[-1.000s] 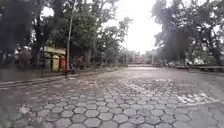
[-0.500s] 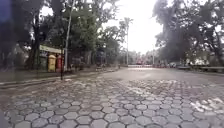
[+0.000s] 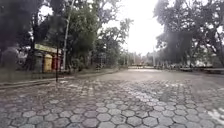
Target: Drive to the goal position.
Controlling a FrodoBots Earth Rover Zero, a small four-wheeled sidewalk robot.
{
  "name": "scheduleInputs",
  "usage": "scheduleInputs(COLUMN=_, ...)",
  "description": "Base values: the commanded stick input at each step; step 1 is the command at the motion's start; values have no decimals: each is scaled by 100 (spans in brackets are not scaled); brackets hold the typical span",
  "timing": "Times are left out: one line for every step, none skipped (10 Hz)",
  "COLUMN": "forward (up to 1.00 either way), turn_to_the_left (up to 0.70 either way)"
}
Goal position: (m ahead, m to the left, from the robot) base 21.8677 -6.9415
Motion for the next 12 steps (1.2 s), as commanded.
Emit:
scheduleInputs(forward=70, turn_to_the_left=0)
scheduleInputs(forward=70, turn_to_the_left=0)
scheduleInputs(forward=70, turn_to_the_left=0)
scheduleInputs(forward=70, turn_to_the_left=0)
scheduleInputs(forward=70, turn_to_the_left=0)
scheduleInputs(forward=70, turn_to_the_left=0)
scheduleInputs(forward=70, turn_to_the_left=0)
scheduleInputs(forward=70, turn_to_the_left=0)
scheduleInputs(forward=70, turn_to_the_left=0)
scheduleInputs(forward=70, turn_to_the_left=0)
scheduleInputs(forward=70, turn_to_the_left=0)
scheduleInputs(forward=70, turn_to_the_left=-3)
